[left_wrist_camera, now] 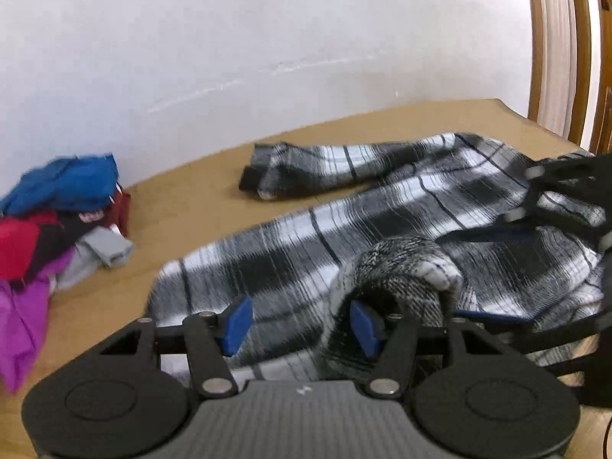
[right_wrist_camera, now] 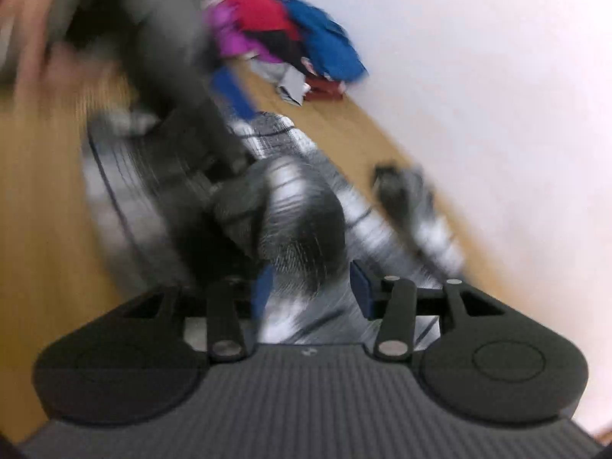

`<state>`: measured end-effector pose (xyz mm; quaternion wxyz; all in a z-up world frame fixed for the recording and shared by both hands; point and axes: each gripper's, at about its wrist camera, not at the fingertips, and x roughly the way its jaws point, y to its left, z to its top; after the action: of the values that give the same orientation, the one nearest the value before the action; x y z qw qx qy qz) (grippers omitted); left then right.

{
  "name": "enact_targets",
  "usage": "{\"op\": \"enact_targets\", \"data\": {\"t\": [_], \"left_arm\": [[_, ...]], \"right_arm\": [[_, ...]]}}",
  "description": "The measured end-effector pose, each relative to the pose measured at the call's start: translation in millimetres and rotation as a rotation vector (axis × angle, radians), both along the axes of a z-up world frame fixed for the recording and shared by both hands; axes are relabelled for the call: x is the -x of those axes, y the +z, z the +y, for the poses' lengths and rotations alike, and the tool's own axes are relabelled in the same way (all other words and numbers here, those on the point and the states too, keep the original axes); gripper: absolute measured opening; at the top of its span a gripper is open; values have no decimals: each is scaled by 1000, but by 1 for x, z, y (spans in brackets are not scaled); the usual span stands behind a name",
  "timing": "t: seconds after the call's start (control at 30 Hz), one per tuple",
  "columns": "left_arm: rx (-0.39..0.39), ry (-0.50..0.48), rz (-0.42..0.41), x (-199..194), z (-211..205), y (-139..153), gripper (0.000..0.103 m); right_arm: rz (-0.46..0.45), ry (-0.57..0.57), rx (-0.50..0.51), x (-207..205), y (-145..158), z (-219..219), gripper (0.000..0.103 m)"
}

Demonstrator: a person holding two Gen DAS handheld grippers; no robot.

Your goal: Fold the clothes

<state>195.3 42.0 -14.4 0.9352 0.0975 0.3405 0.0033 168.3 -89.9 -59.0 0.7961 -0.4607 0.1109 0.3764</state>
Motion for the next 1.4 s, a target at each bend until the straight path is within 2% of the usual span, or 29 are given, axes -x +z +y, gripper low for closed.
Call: {"op": "enact_targets", "data": {"t": [0.03, 0.07, 0.17, 0.2, 0.23, 0.27, 0.3, 0.37, 0.43, 0.5, 0.6, 0.7, 0.77, 0.83, 0.93, 1.0, 1.1, 1.27, 1.33, 1.4], "left_arm": [[1, 2, -8, 1, 2, 2, 59], [7, 6, -12, 2, 4, 4, 59], [18, 28, -10, 10, 11, 5, 60], [22, 33, -4, 14, 13, 4, 61], [27, 38, 3, 18, 15, 2, 61], [37, 35, 14, 22, 17, -2, 62], [51, 29, 29, 25, 18, -6, 62], [67, 26, 64, 25, 17, -18, 62], [79, 21, 91, 20, 14, -30, 62], [91, 8, 105, 11, 8, -41, 62], [99, 7, 110, -4, 0, -50, 61], [95, 18, 83, -11, -7, -50, 61], [78, 33, 62, -13, -9, -49, 61], [47, 61, 52, -17, -10, -49, 61], [68, 92, 46, -17, -2, -47, 60], [101, 105, 38, -14, 5, -43, 61], [145, 105, 29, -14, 12, -38, 61], [177, 88, 29, -25, 11, -34, 60], [170, 72, 24, -27, 6, -32, 61], [130, 70, 30, -30, 0, -34, 61]], "right_arm": [[-47, 23, 33, -2, -6, 9, 47], [-58, 36, 62, -8, -11, 19, 47], [-34, 48, 96, -28, -21, 38, 44], [58, 25, 59, -39, -15, 39, 37], [167, -3, 14, -51, -8, 38, 13], [309, -62, -64, -66, 2, 35, 6], [443, -127, -166, -81, 13, 26, 7], [596, -218, -319, -102, 26, 7, 8], [697, -291, -408, -116, 29, -9, 8], [745, -333, -435, -123, 30, -14, 8], [727, -341, -396, -119, 35, -16, 11], [664, -308, -334, -102, 42, -16, 16], [596, -272, -310, -88, 45, -12, 34], [517, -241, -296, -81, 48, -9, 44], [433, -215, -244, -82, 43, 1, 46], [415, -214, -220, -88, 38, 4, 46], [438, -239, -204, -100, 27, 2, 46], [572, -282, -230, -112, 9, -10, 46], [611, -288, -236, -113, 3, -12, 45], [633, -298, -244, -112, -1, -12, 45]]}}
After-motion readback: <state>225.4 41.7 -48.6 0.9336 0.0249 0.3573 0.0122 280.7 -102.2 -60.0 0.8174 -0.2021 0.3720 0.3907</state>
